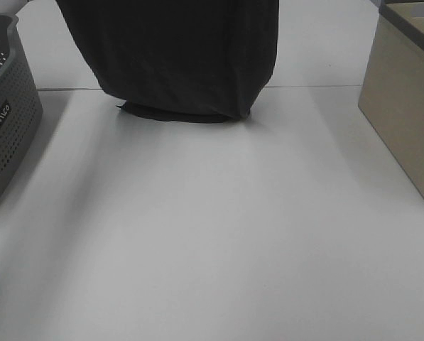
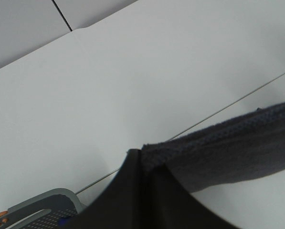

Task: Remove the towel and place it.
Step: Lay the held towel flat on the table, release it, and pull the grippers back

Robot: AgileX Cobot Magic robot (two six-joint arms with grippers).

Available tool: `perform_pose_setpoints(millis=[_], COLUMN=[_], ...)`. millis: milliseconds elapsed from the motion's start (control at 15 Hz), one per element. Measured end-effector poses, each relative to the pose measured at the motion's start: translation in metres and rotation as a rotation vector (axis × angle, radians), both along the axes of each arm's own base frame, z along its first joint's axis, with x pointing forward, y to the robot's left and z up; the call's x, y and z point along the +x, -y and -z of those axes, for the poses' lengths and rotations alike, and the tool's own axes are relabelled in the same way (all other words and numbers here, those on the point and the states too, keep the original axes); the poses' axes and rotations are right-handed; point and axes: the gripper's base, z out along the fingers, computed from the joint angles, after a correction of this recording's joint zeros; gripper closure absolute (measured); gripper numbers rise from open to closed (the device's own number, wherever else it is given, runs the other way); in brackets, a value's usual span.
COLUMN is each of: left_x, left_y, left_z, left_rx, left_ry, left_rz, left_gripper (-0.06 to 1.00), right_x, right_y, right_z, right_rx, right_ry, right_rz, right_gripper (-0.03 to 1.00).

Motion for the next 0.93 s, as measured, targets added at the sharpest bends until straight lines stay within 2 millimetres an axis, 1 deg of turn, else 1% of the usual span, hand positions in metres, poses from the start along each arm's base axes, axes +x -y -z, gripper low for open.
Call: perform_pose_setpoints(millis=[133, 200, 267, 333, 400, 467, 533, 600, 667, 733, 933], left_x=[-0.016, -0.019, -0.037, -0.047, -0.058, -0.069, -0.074, -0.086, -0.101, -0.113, -0.16], left_y=[-0.003, -0.003, -0.006, -0.006, -0.007, -0.009, -0.01, -0.013, -0.016, -0.018, -0.026], left_z=[-0.017, -0.02, -0.027, -0.026, -0.019, -0.013, -0.01, -0.005, -0.002, 0.004, 0.014], left_rx=[-0.049, -0.064, -0.102, -0.104, -0.096, -0.091, -0.086, -0.078, -0.074, -0.07, -0.109], left_ry=[0.025, 0.027, 0.005, -0.026, -0.074, -0.113, -0.132, -0.163, -0.182, -0.212, -0.255], left_rz=[-0.023, -0.03, -0.045, -0.047, -0.048, -0.051, -0.054, -0.058, -0.061, -0.064, -0.065], left_gripper=[0.94, 0.94, 0.94, 0.94, 0.94, 0.94, 0.94, 0.94, 0.94, 0.94, 0.94], right_x=[-0.017, -0.019, -0.029, -0.035, -0.043, -0.055, -0.067, -0.072, -0.082, -0.091, -0.115], right_y=[0.001, 0.001, 0.002, 0.003, 0.002, -0.001, -0.005, -0.007, -0.01, -0.011, -0.008], right_z=[-0.009, -0.012, -0.022, -0.025, -0.025, -0.025, -0.021, -0.019, -0.014, -0.012, -0.007], right_rx=[0.014, 0.021, 0.04, 0.048, 0.042, 0.032, 0.013, 0.006, -0.009, -0.013, -0.009], right_ry=[-0.039, -0.039, -0.021, -0.025, -0.037, -0.051, -0.079, -0.09, -0.119, -0.134, -0.181], right_rz=[-0.045, -0.052, -0.063, -0.07, -0.078, -0.094, -0.114, -0.123, -0.142, -0.155, -0.167], right_gripper=[0.95, 0.95, 0.95, 0.95, 0.95, 0.95, 0.95, 0.95, 0.95, 0.95, 0.95])
